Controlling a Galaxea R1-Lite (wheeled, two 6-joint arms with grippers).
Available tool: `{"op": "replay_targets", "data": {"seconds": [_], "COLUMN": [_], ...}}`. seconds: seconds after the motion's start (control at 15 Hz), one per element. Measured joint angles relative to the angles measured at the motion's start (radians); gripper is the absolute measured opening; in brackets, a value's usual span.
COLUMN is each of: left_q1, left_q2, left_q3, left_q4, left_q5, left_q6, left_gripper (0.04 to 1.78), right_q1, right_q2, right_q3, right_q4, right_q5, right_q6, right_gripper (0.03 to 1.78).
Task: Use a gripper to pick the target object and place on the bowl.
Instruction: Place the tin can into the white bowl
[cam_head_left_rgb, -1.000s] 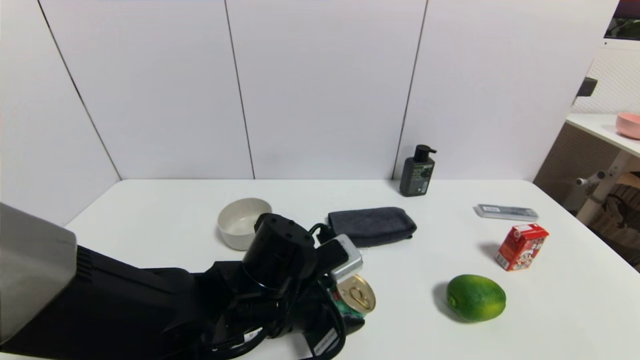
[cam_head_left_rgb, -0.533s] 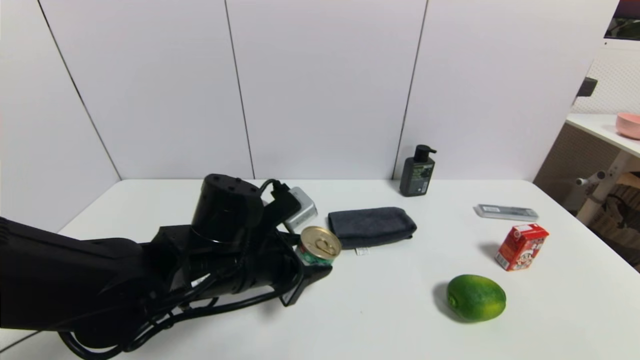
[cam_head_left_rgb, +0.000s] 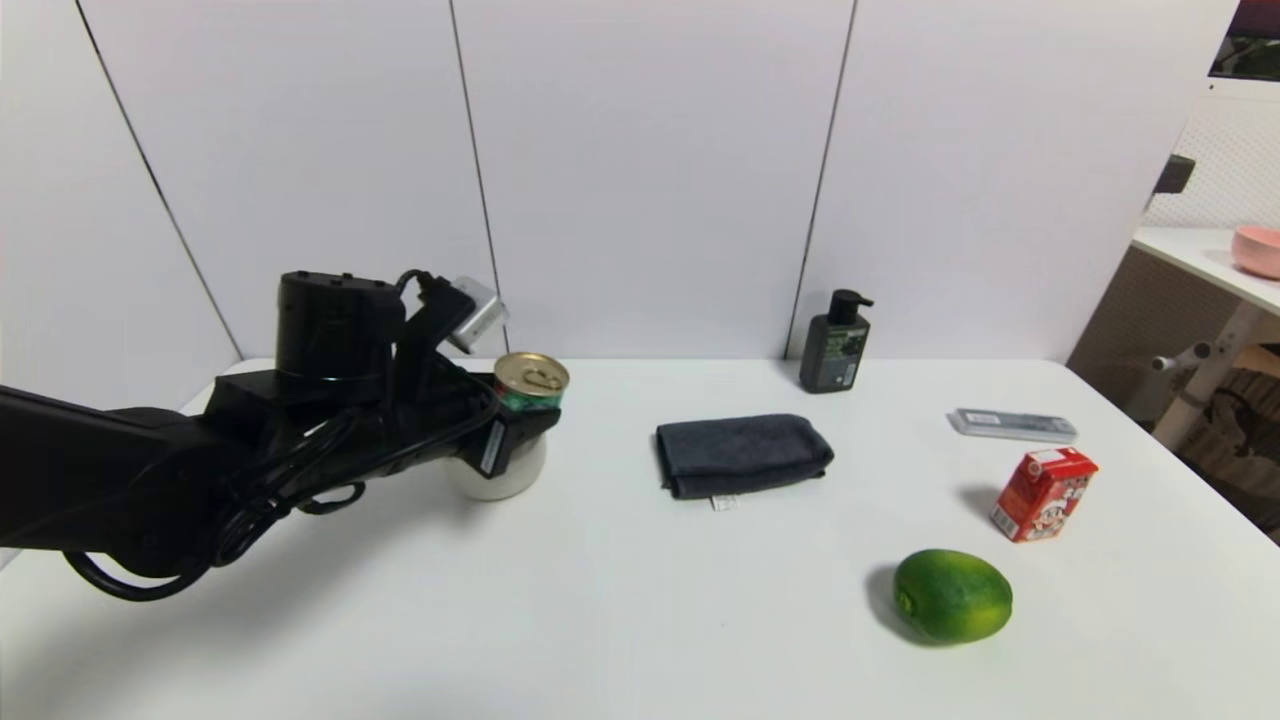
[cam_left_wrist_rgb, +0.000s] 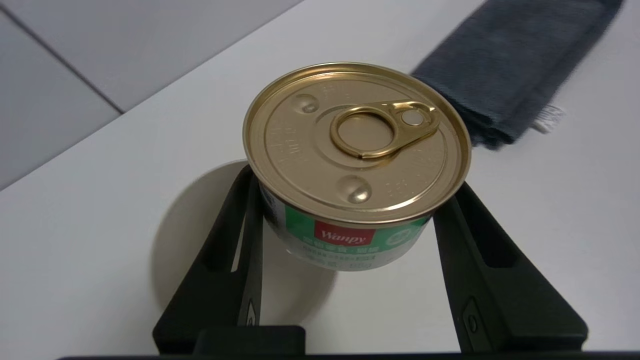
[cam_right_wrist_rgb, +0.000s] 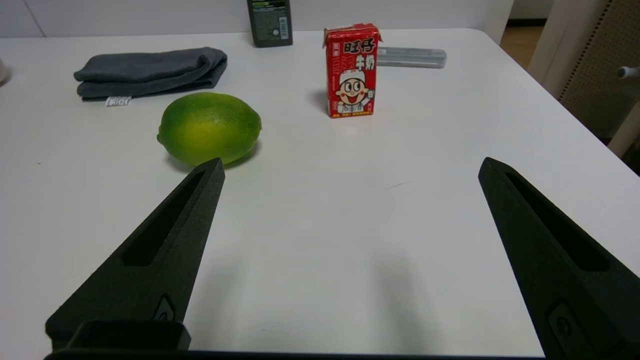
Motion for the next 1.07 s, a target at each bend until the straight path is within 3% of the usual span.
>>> {"op": "replay_targets", "data": {"seconds": [0.4,1.07], "left_q1": [0.118,0.136], "left_q2": [0.052,0.129], "left_q3": [-0.011,-0.006], "left_q4": [-0.051,-0.043], "left_q5": [0.000,-0.001], "left_q6": [-0.010,-0.051], "left_gripper": [0.99,0.99], "right_q1": [0.000,0.000], "right_q2": [0.000,0.000], "right_q3": [0.000,0.000], "right_q4": [0.000,0.000], "right_q5": [0.000,0.000], "right_q6": [0.000,0.000], "right_gripper": [1.75,1.75]}}
